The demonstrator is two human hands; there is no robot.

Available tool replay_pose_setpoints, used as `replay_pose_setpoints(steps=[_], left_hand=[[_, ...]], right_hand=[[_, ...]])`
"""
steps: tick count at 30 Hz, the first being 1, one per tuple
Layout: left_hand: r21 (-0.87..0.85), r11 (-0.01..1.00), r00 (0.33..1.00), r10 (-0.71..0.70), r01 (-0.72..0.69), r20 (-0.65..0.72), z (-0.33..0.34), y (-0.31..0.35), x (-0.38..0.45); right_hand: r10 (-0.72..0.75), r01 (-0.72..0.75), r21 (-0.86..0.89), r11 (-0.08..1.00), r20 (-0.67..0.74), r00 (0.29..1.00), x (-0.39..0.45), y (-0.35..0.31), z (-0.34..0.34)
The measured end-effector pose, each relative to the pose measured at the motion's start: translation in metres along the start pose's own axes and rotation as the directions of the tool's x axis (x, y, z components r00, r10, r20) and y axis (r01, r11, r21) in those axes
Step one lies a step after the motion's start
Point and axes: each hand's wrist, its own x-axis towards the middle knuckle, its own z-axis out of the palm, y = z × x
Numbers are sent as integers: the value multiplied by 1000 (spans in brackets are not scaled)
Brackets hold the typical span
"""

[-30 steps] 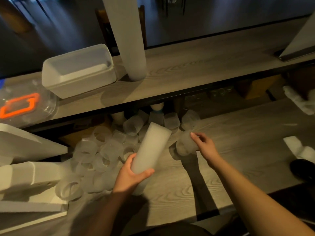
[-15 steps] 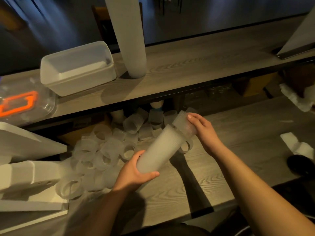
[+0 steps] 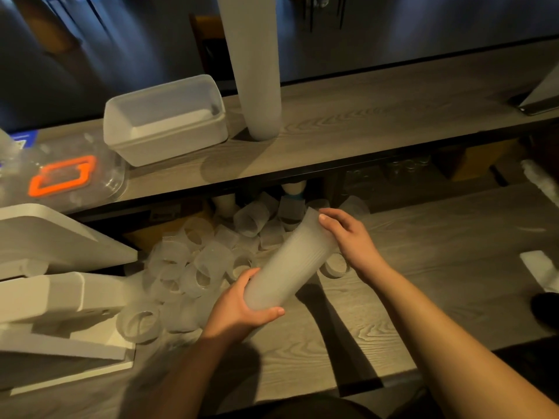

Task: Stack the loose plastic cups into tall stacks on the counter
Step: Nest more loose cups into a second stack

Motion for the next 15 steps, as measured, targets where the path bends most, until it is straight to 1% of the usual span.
replay_pose_setpoints(steps=[5, 8, 10, 11, 13, 15], left_hand=[[17, 1000, 999, -18, 18, -35, -4, 1, -1], [35, 999, 999, -16, 17, -28, -6, -5, -4], [26, 999, 999, -29, 30, -34, -4, -7, -5], [5, 999, 999, -36, 36, -37, -3, -7, -5], [-35, 998, 997, -57, 55, -52, 1, -7, -5], [-68, 996, 995, -67, 62, -70, 3, -5, -5]], right_hand=[[50, -51, 10, 999, 74, 996, -10, 11, 24], [80, -83, 18, 996, 129, 988, -9, 17, 24], [106, -112, 36, 993, 131, 986, -7, 22, 22], [124, -131, 59, 990, 106, 987, -5, 26, 21], [163, -163, 82, 983, 6, 987, 0, 38, 20], [174, -171, 35, 985, -101, 980, 7, 55, 14]])
